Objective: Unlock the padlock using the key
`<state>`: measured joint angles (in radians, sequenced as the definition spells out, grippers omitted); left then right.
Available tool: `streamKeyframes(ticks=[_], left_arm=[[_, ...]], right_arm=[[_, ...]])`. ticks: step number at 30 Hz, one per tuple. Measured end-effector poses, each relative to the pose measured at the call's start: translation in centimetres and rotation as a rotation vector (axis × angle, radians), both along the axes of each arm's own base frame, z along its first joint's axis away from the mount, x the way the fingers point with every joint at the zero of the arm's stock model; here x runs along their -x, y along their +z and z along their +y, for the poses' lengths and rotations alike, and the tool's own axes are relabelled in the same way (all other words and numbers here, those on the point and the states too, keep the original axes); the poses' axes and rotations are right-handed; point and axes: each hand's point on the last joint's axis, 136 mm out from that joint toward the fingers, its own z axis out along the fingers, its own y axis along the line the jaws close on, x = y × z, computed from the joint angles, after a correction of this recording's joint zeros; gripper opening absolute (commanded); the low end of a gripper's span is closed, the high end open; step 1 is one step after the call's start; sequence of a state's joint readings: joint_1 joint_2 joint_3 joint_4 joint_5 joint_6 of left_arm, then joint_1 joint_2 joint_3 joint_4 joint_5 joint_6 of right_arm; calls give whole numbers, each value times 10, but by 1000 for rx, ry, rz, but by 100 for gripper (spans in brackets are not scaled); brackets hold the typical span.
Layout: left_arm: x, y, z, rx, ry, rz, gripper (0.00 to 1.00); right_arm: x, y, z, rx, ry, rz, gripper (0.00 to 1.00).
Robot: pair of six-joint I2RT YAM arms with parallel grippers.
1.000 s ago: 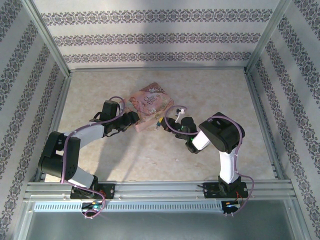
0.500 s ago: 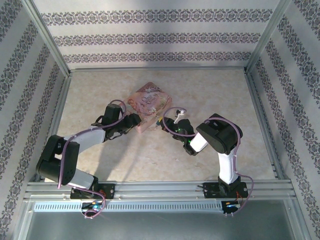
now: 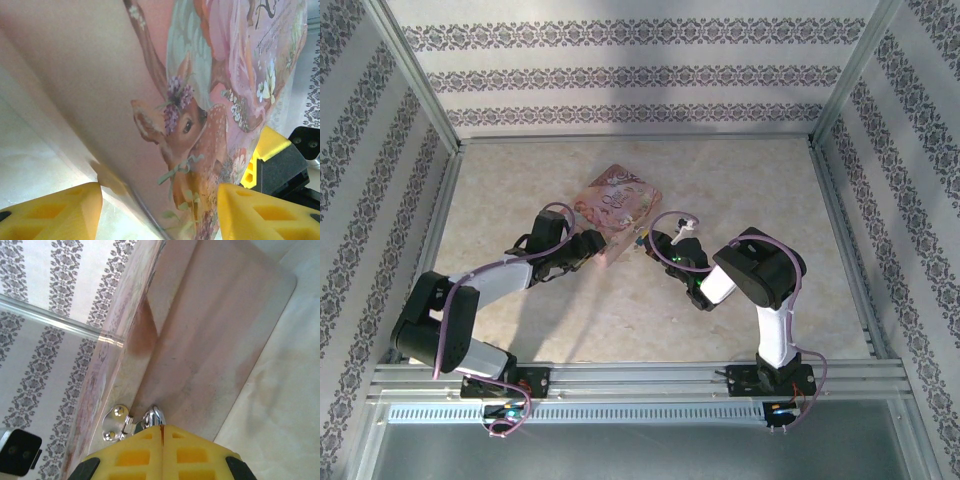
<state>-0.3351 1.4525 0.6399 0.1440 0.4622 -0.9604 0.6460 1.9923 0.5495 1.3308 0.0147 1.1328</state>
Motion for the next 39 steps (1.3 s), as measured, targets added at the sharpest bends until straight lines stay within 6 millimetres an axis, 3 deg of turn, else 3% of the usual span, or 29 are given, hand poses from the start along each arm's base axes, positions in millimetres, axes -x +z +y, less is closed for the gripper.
streamKeyframes(ticks=[7, 14, 23, 30, 35, 39], left_arm=[[1, 0, 1, -4, 7, -1, 63], [1, 0, 8, -21, 20, 0, 64], [-18, 1, 35, -62, 61, 7, 64], [-39, 5, 45, -78, 68, -8, 68], [-37, 11, 48, -107, 58, -24, 70], [-32, 28, 54, -122, 61, -59, 70]], right_arm=[[-5, 7, -6, -14, -46, -11, 0], [9, 21, -32, 6, -78, -37, 0], [43, 28, -66, 82, -28, -34, 0], [73, 33, -72, 225, 84, 9, 0], [96, 23, -84, 362, 149, 91, 0], [112, 13, -90, 440, 206, 167, 0]])
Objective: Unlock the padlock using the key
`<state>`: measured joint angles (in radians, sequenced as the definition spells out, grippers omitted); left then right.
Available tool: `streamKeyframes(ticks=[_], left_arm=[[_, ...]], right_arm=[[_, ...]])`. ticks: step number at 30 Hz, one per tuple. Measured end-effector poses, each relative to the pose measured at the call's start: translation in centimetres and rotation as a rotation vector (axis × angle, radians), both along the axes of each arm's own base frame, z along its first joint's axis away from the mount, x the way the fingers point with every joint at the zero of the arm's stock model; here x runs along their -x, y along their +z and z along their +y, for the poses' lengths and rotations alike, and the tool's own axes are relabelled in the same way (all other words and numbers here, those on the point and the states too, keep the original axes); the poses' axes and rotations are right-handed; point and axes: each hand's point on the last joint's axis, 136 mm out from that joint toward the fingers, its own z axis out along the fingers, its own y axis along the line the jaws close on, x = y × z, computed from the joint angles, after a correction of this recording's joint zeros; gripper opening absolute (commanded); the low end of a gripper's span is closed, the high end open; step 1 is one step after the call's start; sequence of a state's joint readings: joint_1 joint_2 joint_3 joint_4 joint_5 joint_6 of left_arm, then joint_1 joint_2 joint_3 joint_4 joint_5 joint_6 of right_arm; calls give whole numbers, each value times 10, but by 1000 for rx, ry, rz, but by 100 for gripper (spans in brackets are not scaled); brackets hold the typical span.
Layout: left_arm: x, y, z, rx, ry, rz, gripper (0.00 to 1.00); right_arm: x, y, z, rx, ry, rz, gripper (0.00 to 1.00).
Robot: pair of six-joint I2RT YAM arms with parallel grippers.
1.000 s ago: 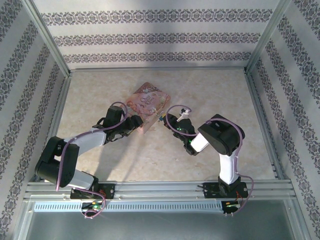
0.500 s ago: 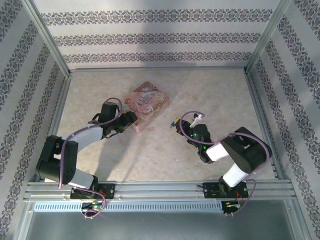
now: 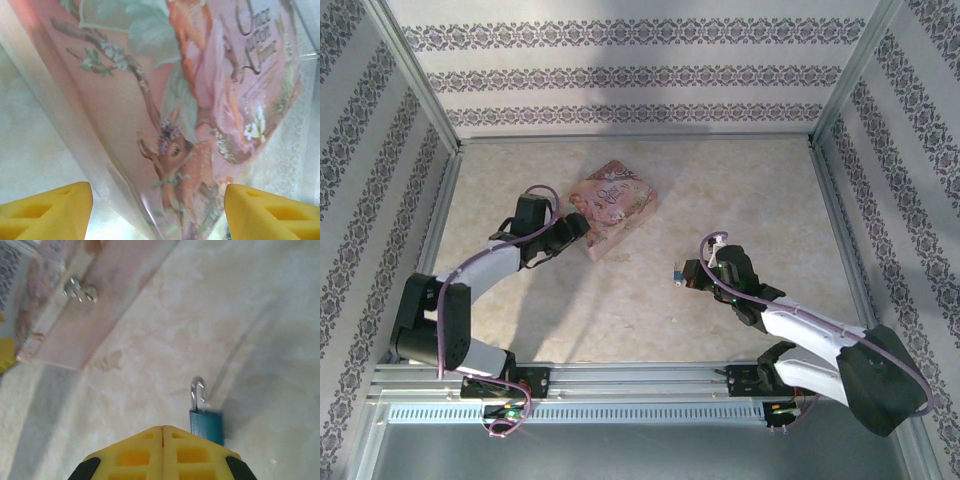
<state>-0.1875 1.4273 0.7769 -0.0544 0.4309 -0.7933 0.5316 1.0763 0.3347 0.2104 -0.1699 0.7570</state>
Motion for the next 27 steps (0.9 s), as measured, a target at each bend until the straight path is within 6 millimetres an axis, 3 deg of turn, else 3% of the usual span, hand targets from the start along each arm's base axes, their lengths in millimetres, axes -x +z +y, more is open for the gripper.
streamKeyframes(ticks=[6, 10, 13, 17, 23, 27], left_arm=[[4, 37, 13, -12, 32, -91, 72], [10, 48, 22, -38, 48, -116, 75], [16, 55, 30, -72, 63, -134, 78], [24, 77, 47, -135, 109, -205, 86], [43, 114, 83, -260, 238, -356, 100], [58, 125, 108, -354, 327, -420, 99]], right_arm=[[19, -26, -6, 76, 41, 124, 1], [25, -33, -12, 120, 51, 158, 13], [20, -20, -15, 142, 57, 132, 21], [3, 13, -25, 164, 39, 43, 32], [-22, 54, -73, 213, -77, -86, 41], [-36, 76, -109, 245, -174, -155, 47]])
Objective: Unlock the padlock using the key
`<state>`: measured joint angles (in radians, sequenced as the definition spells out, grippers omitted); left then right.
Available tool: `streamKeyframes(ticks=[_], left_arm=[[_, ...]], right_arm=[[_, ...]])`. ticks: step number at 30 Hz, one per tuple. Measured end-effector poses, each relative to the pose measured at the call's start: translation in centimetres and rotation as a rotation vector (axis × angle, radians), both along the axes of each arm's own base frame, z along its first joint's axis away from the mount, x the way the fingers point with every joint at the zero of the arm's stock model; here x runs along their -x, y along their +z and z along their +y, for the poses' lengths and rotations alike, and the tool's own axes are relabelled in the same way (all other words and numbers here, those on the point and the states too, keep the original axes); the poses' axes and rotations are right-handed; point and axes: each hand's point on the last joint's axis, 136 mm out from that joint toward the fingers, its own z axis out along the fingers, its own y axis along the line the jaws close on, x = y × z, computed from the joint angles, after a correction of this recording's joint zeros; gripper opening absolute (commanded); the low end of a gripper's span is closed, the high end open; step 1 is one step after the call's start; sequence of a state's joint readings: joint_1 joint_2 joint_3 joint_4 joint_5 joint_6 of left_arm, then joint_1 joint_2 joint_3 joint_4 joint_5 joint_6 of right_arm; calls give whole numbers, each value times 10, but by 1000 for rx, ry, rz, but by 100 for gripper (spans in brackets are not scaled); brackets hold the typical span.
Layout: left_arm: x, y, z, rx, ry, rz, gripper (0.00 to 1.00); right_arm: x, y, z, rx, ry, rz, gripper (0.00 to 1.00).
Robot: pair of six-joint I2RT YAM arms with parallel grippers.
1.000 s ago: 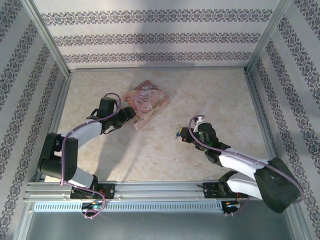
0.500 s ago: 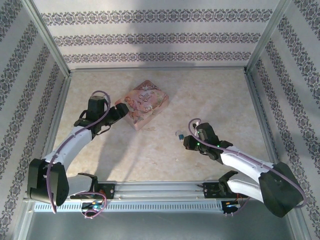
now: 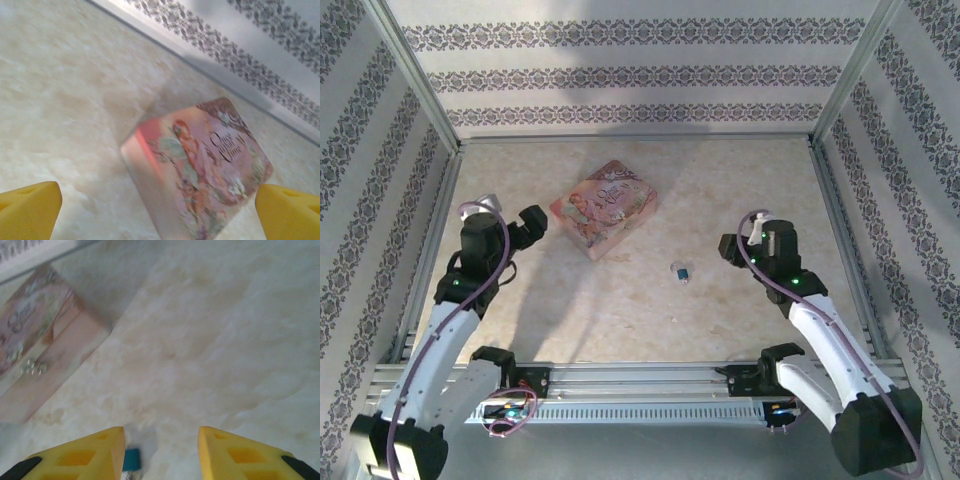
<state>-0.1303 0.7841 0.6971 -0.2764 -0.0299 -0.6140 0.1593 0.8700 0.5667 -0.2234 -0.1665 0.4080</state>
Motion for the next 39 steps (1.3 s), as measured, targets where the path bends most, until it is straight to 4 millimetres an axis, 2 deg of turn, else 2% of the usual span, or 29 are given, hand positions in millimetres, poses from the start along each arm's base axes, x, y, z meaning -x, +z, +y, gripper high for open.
streamKeyframes(ticks=[2, 8, 12, 19, 23, 27, 33, 39], left_arm=[[7, 0, 12, -42, 50, -20, 99], [23, -11, 43, -163, 183, -26, 99], [25, -22, 58, -262, 236, 10, 99], [15, -47, 68, -408, 243, 70, 99], [11, -78, 72, -485, 234, 111, 99], [10, -108, 84, -523, 247, 179, 99], [-3, -123, 88, -544, 231, 181, 99], [-21, -134, 84, -524, 175, 161, 99]], right_arm=[[-4, 7, -12, 22, -26, -29, 51], [-14, 15, -36, 100, -65, -97, 73], [-17, 11, -58, 136, -131, -145, 98], [-18, -13, -85, 196, -221, -198, 98], [-25, -29, -91, 225, -232, -219, 98], [-41, -48, -92, 246, -218, -220, 98], [-64, -64, -90, 254, -192, -261, 98], [-78, -60, -87, 267, -166, -341, 99]])
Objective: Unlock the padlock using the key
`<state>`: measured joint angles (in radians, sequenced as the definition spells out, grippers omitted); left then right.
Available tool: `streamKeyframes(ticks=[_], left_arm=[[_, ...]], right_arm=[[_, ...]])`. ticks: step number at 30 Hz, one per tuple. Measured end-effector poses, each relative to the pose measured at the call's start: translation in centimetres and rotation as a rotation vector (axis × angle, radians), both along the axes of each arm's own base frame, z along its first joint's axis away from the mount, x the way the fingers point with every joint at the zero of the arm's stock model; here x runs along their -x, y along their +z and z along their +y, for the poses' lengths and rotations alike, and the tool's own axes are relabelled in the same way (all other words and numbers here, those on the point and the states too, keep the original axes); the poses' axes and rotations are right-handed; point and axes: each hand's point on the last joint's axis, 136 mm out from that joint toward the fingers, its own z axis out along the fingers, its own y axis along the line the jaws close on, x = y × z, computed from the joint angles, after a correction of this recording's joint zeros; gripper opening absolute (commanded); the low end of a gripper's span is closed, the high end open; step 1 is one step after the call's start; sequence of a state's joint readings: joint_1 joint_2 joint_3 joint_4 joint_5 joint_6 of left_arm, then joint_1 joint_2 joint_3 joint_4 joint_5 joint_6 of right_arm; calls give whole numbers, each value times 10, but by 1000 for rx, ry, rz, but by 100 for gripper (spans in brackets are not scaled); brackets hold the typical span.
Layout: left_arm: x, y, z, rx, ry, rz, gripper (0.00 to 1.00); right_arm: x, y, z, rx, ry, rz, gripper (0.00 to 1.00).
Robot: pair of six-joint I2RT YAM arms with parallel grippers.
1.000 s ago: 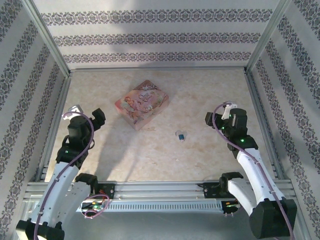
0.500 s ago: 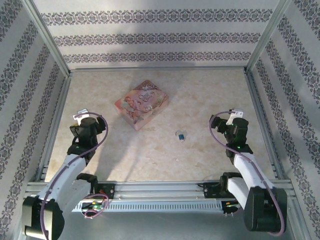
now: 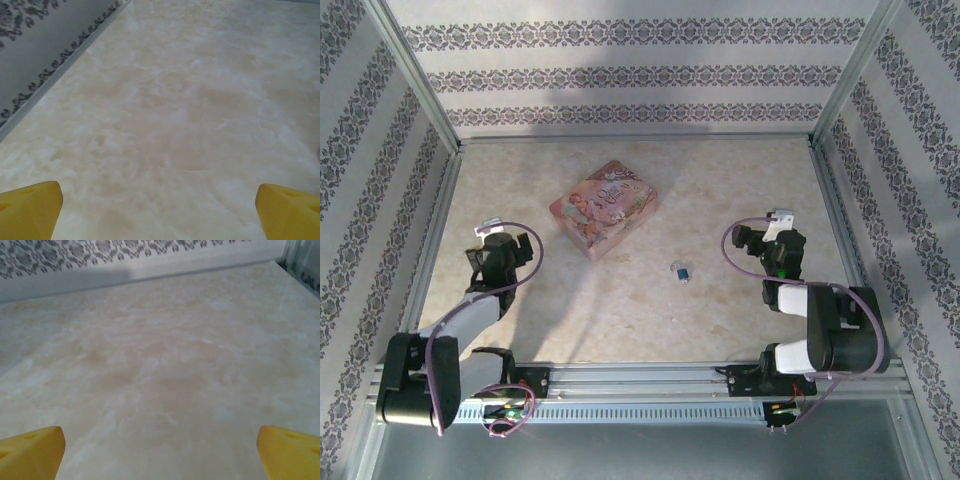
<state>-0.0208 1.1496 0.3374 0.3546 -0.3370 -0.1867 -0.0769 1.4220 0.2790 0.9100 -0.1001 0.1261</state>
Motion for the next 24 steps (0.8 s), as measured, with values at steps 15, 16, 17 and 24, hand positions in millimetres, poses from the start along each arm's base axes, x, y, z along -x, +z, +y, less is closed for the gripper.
streamKeyframes(ticks=[15, 16, 17, 24], left_arm=[[-52, -18, -31, -1, -214, -98, 99], [-55, -21, -33, -4, -229, -111, 99], [-57, -26, -36, -4, -246, -114, 99], [-60, -25, -36, -2, -266, -133, 99]], right_arm=[[-16, -7, 7, 24, 39, -11, 98], [-16, -7, 8, 24, 39, -11, 98], [-16, -7, 9, 27, 40, -11, 98], [-15, -12, 10, 54, 32, 11, 98]])
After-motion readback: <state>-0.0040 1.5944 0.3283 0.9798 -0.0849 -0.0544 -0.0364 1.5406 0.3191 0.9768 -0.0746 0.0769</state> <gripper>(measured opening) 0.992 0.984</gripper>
